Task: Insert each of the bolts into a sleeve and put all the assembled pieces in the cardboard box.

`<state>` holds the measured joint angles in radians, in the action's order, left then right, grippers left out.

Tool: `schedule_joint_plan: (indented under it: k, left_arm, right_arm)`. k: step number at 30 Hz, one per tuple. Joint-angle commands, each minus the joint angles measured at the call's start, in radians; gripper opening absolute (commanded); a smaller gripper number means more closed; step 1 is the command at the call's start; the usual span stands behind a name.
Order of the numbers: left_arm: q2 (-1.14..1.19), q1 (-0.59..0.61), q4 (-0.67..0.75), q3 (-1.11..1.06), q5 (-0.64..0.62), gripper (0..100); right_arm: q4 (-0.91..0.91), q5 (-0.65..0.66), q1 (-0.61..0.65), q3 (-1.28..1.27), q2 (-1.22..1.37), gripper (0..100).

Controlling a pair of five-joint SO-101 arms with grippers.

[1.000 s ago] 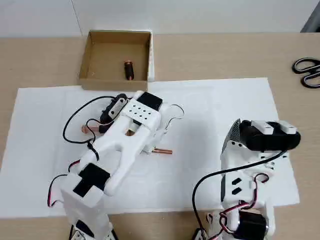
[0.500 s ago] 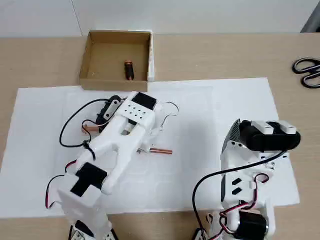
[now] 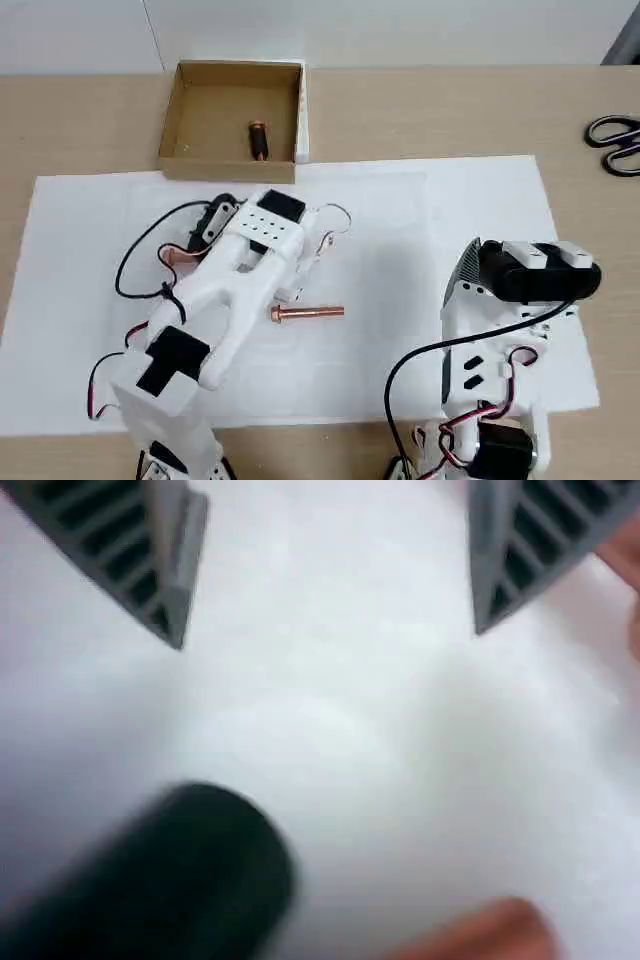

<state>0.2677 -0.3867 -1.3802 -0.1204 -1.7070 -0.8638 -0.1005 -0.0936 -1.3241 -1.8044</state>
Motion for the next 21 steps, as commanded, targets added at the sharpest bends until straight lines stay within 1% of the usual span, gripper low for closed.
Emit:
schedule_joint_plan:
  k: [1,6,12,16,21]
  left_arm:
    - [-0.041,0.011,-0.043,0.094,-0.005,18]
    - [-0.041,0.005,-0.19,0.186,-0.005,18]
    - [-0.041,0.002,-0.319,0.197,0.003,18]
    - [-0.041,-0.006,-0.336,0.197,0.068,18]
    - [-0.041,-0.064,-0.338,0.194,0.072,18]
  right_arm:
    - [0.025,0.008,-0.002,0.014,-0.01,0.4]
    - [0.025,0.008,-0.002,0.014,-0.01,0.4]
    - [0.025,0.008,-0.002,0.014,-0.01,0.4]
    - [0.025,0.008,-0.002,0.014,-0.01,0.4]
    - [0.025,0.008,-0.002,0.014,-0.01,0.4]
